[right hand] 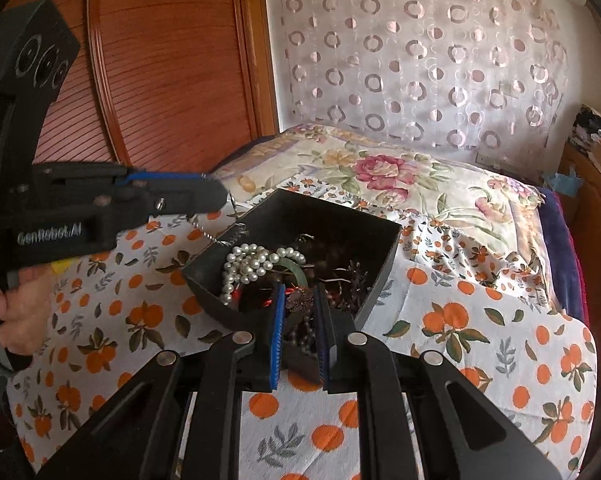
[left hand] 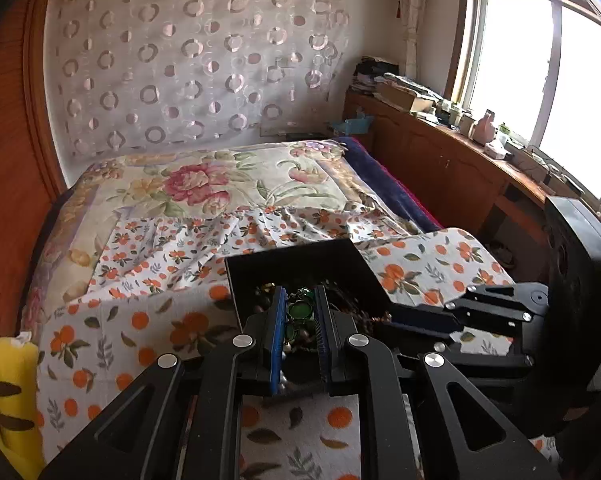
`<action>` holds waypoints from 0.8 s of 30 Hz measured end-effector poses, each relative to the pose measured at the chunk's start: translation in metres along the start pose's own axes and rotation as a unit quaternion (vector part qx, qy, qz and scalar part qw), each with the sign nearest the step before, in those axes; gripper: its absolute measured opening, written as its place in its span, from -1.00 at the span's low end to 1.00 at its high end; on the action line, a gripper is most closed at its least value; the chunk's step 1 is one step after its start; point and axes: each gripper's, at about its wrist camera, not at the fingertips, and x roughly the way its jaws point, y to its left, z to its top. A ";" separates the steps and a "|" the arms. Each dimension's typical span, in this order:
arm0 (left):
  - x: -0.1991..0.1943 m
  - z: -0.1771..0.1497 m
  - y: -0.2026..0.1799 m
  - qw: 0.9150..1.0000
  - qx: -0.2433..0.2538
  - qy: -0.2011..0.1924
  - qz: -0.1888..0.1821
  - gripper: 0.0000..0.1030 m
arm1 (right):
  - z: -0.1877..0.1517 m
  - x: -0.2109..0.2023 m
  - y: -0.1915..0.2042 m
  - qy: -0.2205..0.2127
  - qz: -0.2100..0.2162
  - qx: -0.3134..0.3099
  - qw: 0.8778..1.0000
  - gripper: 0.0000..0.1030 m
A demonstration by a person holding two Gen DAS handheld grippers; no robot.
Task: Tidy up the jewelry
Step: 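Lower the green earrings into the black box and open the left gripper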
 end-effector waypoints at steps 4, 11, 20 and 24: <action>0.013 0.012 0.006 1.000 0.002 0.003 0.011 -0.75 | 0.004 0.003 -0.002 -0.004 -0.002 0.003 1.000 -0.69; 0.036 0.020 0.016 1.000 0.000 0.014 0.023 -0.75 | 0.025 0.022 -0.016 -0.007 -0.014 0.004 1.000 -0.68; 0.050 0.018 0.019 0.999 -0.002 0.025 0.021 -0.75 | 0.029 0.028 -0.022 -0.007 -0.029 0.008 1.000 -0.32; 0.052 0.019 0.018 0.999 0.002 0.025 0.020 -0.74 | 0.026 0.019 -0.025 -0.012 -0.036 0.010 0.999 -0.32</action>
